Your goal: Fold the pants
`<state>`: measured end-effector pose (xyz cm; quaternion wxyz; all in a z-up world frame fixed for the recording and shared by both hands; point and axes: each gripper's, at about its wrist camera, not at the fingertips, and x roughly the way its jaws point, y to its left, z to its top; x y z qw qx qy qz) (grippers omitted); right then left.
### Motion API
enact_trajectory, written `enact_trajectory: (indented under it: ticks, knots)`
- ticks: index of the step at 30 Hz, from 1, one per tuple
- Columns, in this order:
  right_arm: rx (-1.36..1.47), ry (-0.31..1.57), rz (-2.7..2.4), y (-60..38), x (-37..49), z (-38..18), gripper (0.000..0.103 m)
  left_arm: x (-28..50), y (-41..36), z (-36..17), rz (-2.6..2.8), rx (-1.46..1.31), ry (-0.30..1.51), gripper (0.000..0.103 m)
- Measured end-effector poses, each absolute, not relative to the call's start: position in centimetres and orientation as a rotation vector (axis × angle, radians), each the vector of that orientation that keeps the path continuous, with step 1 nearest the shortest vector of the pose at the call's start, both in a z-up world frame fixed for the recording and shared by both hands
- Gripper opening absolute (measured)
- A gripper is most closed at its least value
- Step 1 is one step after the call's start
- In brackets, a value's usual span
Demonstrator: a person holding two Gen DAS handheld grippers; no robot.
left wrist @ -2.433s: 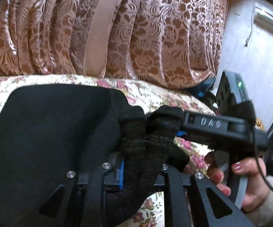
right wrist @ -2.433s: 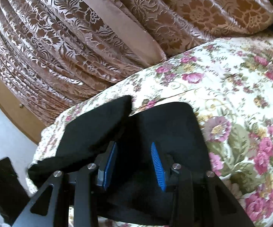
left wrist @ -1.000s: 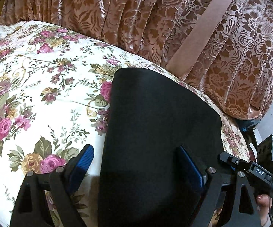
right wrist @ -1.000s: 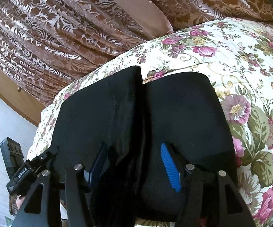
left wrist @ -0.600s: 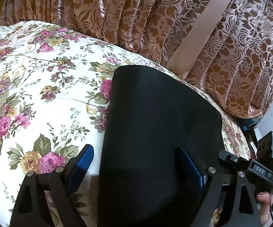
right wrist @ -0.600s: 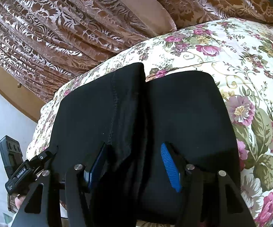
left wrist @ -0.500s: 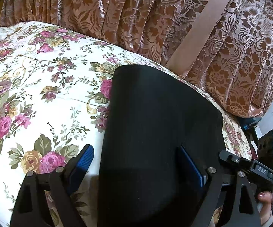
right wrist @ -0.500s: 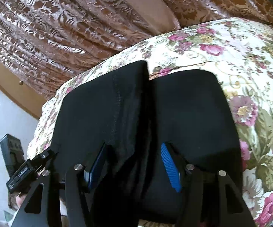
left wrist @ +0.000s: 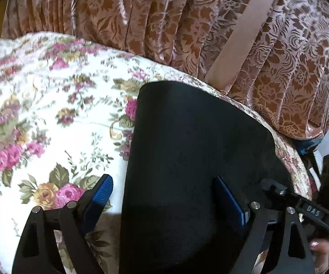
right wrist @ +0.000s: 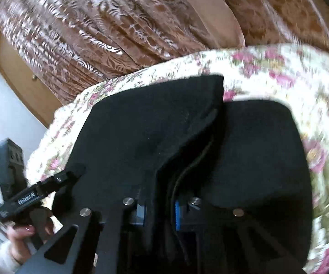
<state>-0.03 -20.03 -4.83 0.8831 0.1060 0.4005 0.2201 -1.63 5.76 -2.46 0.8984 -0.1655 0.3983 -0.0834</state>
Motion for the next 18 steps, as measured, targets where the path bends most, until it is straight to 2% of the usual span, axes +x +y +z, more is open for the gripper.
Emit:
enact_trajectory:
  ticks: [9,16,18]
  knots:
    - [0.285,0.641,0.420,-26.2,-1.5,1.1,0.013,-2.0,1.6,1.3,-0.264,-0.205,0.741,0.090]
    - [0.368,0.756,0.337,-29.9,0.0,-3.0,0.013,-1.1,-2.6,-1.5,-0.310,-0.107,0.836,0.090]
    - [0.394,0.793,0.317,-30.3,0.8,-5.0,0.014,-1.5,-3.5,-2.3,-0.305,-0.052,0.828,0.094]
